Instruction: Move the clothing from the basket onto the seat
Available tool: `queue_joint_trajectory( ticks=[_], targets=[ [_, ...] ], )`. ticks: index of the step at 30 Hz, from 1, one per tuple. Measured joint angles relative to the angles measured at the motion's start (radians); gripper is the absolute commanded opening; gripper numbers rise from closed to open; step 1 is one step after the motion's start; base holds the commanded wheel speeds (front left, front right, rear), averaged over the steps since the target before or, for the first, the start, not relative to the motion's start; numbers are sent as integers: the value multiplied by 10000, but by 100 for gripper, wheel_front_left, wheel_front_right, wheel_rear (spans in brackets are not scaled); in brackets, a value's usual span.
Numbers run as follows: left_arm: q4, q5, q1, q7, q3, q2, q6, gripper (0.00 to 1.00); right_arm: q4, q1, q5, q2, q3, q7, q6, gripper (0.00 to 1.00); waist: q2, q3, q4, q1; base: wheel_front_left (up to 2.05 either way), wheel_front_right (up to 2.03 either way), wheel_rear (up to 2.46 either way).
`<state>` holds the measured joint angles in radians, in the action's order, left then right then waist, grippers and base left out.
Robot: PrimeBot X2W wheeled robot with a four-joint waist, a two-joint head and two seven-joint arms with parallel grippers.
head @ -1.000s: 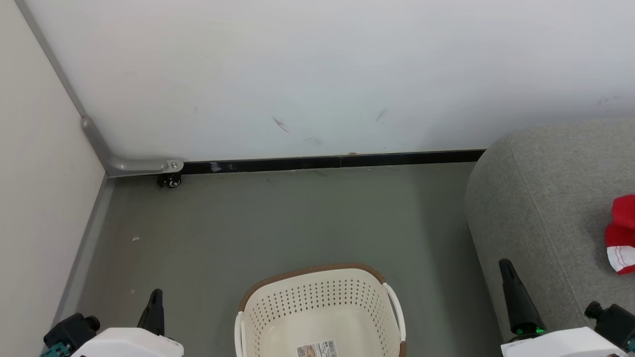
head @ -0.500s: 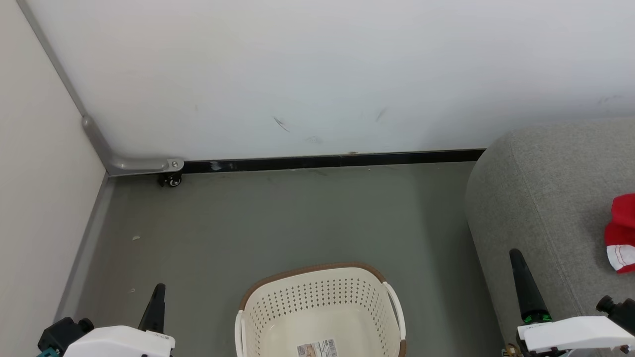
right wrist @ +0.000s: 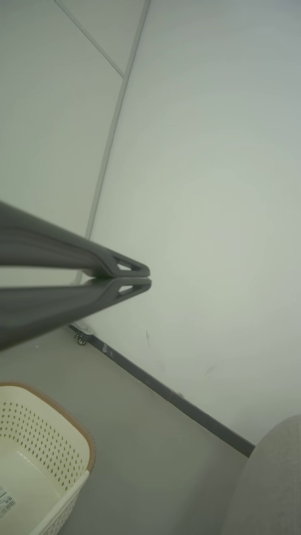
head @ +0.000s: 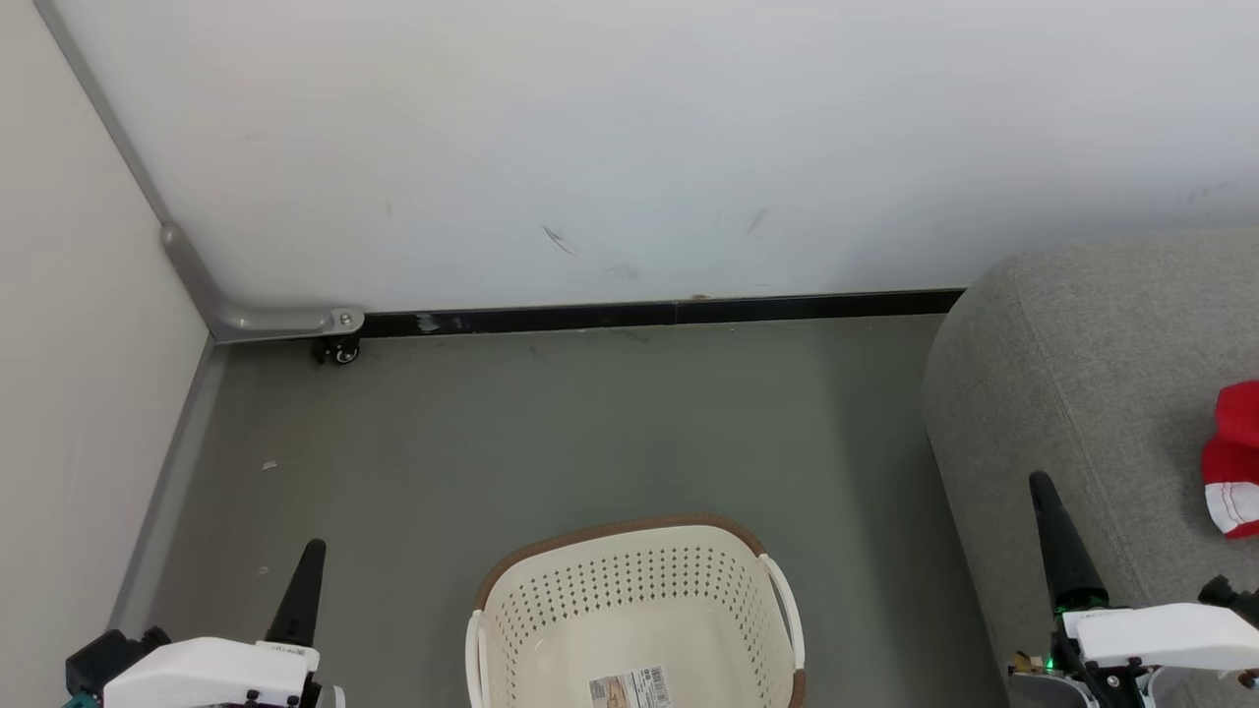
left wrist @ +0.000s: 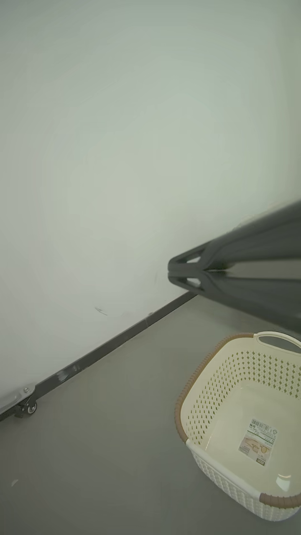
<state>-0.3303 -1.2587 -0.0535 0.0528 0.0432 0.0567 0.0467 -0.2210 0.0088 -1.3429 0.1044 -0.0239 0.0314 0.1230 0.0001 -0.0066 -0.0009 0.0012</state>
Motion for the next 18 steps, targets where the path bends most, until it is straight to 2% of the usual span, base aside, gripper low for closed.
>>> queue_joint_trajectory(
  ticks=[18],
  targets=[
    [290,-2516,-138,539,405,-111,541,0,-196,-411,-2734,184,205,-249,0,0,0,75,10,-5,0,0,0]
  ],
)
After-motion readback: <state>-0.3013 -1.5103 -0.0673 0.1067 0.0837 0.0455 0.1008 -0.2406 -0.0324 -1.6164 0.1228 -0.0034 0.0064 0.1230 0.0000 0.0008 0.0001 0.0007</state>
